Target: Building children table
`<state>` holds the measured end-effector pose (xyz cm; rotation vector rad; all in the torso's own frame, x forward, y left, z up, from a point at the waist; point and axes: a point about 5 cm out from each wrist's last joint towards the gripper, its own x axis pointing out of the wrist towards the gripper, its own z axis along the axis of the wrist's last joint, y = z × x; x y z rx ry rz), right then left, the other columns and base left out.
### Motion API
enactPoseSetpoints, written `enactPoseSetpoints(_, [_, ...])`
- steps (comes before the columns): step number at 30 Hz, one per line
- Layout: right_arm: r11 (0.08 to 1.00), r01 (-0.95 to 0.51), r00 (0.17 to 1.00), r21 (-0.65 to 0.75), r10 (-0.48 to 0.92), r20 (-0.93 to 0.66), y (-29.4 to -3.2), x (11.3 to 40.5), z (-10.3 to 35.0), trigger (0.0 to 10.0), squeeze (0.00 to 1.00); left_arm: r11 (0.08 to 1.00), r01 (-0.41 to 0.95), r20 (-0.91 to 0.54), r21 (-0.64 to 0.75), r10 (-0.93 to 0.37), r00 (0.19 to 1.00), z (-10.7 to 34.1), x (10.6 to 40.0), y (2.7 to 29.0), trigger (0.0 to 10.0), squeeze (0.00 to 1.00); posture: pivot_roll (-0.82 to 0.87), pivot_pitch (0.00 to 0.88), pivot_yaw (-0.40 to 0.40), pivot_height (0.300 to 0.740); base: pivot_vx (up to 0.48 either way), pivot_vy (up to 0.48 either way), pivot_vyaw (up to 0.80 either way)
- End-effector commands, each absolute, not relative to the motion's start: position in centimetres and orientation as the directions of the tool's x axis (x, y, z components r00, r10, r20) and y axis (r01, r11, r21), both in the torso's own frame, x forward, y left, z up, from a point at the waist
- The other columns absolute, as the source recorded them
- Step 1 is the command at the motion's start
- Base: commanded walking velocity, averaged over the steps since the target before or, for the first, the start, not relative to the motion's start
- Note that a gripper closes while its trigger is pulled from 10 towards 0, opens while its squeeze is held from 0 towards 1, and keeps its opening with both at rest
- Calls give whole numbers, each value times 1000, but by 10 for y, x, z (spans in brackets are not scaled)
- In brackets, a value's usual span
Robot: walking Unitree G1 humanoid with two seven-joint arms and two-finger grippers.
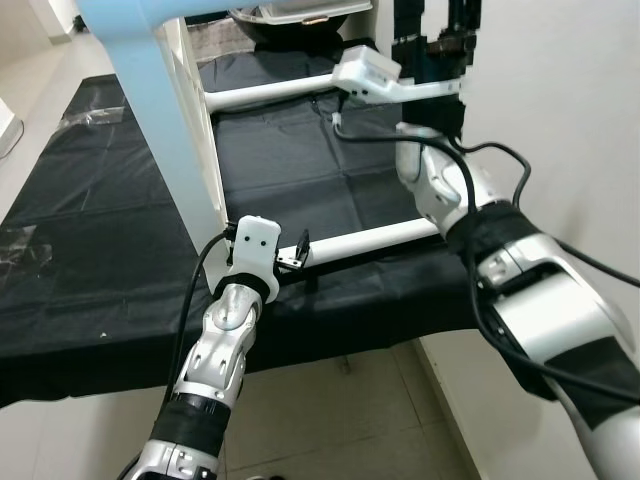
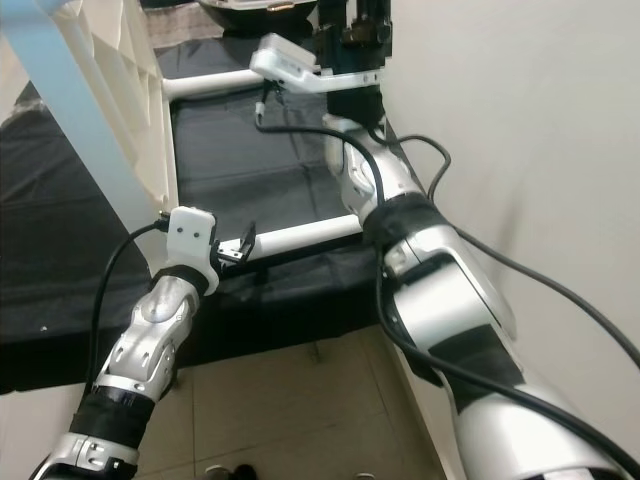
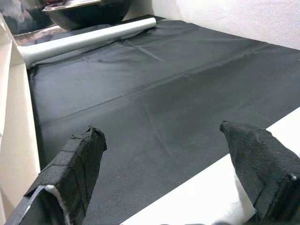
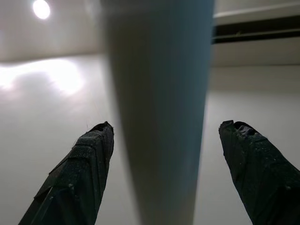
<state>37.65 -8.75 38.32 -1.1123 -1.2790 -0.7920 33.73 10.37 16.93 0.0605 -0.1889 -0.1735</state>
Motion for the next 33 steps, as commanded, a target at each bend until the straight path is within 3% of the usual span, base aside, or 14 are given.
enactPoseSetpoints(1, [327,930,131,-170,140,981,-80,374,389,10000,0,990,115,169,77,-126,977,164,339,115,10000,0,-45,149,17,740,0,0,0])
enactPoseSetpoints(9, [349,920,138,-180,142,980,-78,376,392,10000,0,991,101,203,86,-117,972,175,347,120,10000,0,-45,144,12,740,0,0,0])
enactPoseSetpoints(15, [360,914,140,-189,159,977,-74,376,390,10000,0,995,34,200,89,-52,978,184,368,139,10000,0,-58,133,20,740,0,0,0])
enactPoseSetpoints(16, [372,906,149,-203,170,974,-71,377,388,0,0,992,71,177,100,-88,980,188,380,137,10000,0,-60,133,24,740,0,0,0])
enactPoseSetpoints(28, [394,891,166,-225,180,970,-68,379,386,0,0,990,85,150,109,-101,983,192,392,135,10000,0,-66,139,36,740,0,0,0])
enactPoseSetpoints(33, [395,889,171,-230,179,969,-70,380,386,0,0,991,-2,132,135,-16,991,185,394,155,10000,0,-66,143,40,740,0,0,0])
